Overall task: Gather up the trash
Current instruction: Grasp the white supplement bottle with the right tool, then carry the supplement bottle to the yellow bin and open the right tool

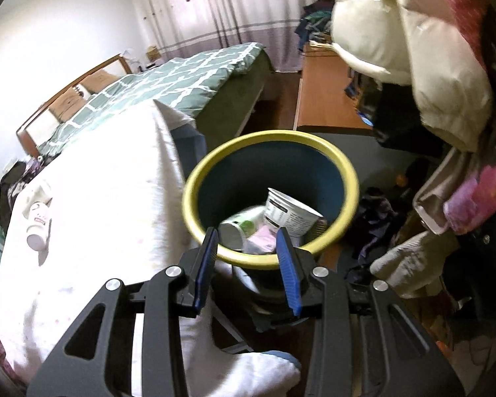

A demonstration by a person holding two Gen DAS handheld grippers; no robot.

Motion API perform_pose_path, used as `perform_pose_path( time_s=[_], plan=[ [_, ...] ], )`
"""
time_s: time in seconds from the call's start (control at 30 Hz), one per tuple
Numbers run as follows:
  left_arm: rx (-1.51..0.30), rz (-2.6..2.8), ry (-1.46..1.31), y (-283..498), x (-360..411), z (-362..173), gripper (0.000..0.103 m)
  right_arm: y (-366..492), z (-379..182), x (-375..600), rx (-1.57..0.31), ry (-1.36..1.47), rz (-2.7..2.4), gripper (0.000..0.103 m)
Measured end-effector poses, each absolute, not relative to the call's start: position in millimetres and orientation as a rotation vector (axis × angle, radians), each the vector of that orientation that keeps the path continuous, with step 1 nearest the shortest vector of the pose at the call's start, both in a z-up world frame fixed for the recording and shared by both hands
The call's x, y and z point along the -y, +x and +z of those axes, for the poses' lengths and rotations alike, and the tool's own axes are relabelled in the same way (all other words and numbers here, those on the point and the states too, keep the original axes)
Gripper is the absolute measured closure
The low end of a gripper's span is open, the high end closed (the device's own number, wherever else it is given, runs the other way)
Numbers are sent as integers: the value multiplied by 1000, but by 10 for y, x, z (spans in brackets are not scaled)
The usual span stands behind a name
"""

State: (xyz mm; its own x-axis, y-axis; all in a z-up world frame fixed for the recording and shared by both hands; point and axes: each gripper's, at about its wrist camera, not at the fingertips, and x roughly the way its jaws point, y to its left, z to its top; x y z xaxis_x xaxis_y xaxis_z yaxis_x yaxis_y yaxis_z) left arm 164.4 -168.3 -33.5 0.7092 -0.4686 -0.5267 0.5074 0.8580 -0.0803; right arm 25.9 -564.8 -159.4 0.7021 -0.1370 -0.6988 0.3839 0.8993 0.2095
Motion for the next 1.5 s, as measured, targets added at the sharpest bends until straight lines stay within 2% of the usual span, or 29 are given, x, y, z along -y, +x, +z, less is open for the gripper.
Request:
perform_pose_path(
  time_s=[0.43,0.67,0.93,1.03,1.2,1.27,1.5],
  plan=[
    [-516,-135,-14,1958,-289,-764,5,798,-1386,4699,-772,230,-151,67],
    [-568,-108,-177,2082,-739,-917,5,1123,-1329,3985,-789,157,-8,67],
    [-567,-87,-178,2067,-683,-969,5,1603,-1220,3208,-820,87,186,66],
    [-555,-83,-151,2031,-588,-946,5,1835,-1194,2976,-850,36,231,62],
    [-553,-90,-139,2023,-552,-945,5,2147,-1309,2767,-905,-28,228,61],
    [-554,-92,-143,2023,-557,-946,5,2240,-1386,2725,-924,-31,232,56],
    [-553,-99,-144,2001,-531,-940,5,2387,-1543,2594,-971,-60,228,54]
  ],
)
